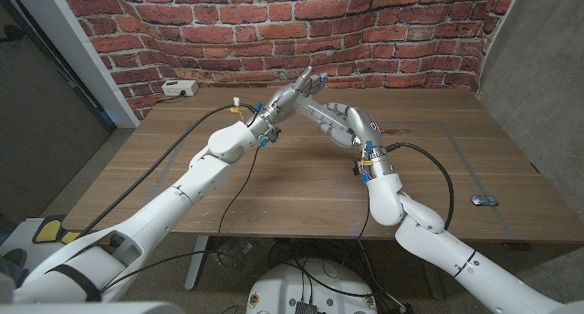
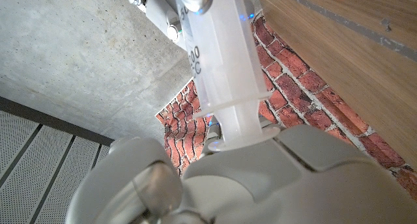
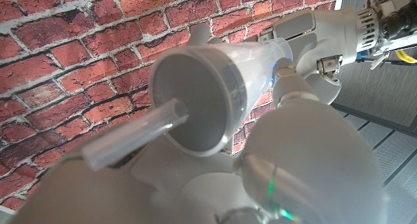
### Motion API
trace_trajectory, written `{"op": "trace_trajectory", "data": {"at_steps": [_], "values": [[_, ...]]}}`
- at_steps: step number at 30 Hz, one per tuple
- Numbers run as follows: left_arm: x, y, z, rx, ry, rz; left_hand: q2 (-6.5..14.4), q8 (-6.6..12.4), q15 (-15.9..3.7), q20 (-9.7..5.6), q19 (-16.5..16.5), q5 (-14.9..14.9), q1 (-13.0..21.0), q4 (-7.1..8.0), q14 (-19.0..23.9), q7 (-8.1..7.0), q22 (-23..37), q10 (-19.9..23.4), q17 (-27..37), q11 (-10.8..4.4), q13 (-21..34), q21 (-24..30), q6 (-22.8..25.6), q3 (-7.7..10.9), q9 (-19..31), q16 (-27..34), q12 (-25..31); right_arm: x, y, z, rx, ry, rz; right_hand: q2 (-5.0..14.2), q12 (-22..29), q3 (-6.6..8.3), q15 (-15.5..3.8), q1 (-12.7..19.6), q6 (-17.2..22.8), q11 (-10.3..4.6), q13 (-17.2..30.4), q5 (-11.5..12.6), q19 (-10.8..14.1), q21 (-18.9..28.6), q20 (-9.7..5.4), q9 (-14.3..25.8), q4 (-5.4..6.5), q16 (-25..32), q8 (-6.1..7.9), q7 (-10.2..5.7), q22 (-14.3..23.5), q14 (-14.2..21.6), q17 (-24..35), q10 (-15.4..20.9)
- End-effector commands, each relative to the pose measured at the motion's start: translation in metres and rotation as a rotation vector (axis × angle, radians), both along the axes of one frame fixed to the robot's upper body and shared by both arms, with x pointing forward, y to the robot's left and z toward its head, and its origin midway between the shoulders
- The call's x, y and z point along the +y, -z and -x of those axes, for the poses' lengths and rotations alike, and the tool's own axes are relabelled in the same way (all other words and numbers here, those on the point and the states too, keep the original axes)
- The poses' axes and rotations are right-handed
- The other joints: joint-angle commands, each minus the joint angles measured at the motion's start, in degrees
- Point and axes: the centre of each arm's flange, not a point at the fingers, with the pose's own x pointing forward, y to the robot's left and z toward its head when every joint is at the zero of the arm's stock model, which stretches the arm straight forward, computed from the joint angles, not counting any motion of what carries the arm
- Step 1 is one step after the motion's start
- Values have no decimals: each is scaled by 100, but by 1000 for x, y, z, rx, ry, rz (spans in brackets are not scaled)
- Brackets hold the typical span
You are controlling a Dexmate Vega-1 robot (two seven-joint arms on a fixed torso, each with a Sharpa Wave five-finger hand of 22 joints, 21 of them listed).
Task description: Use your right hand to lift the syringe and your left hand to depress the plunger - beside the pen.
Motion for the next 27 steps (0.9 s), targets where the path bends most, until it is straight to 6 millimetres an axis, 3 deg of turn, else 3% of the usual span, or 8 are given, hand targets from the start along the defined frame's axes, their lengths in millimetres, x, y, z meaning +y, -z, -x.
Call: {"op": "trace_trajectory", "data": {"at_steps": [1, 27], "values": [[0, 1, 2, -3, -5, -4, 18, -16, -19, -9, -41, -40, 9, 27, -13, -49, 21, -21, 24, -10, 16, 8, 10, 2, 17, -2, 20, -2, 2, 0, 2, 7, -8, 858, 35, 396, -409, 813, 795, -372, 15, 27, -23, 39, -575, 28, 329, -13, 15, -779, 17, 117, 24, 443], [22, 0, 9, -15, -42, 28, 22, -17, -17, -5, -48, -45, 12, 31, -12, -46, 21, -22, 24, -5, 15, 12, 5, 2, 17, 0, 23, -5, 4, 5, 8, 40, 12, 855, 33, 402, -410, 808, 800, -391, 18, 25, -58, 107, -575, 31, 323, -13, 14, -784, 6, 118, 26, 450]]}}
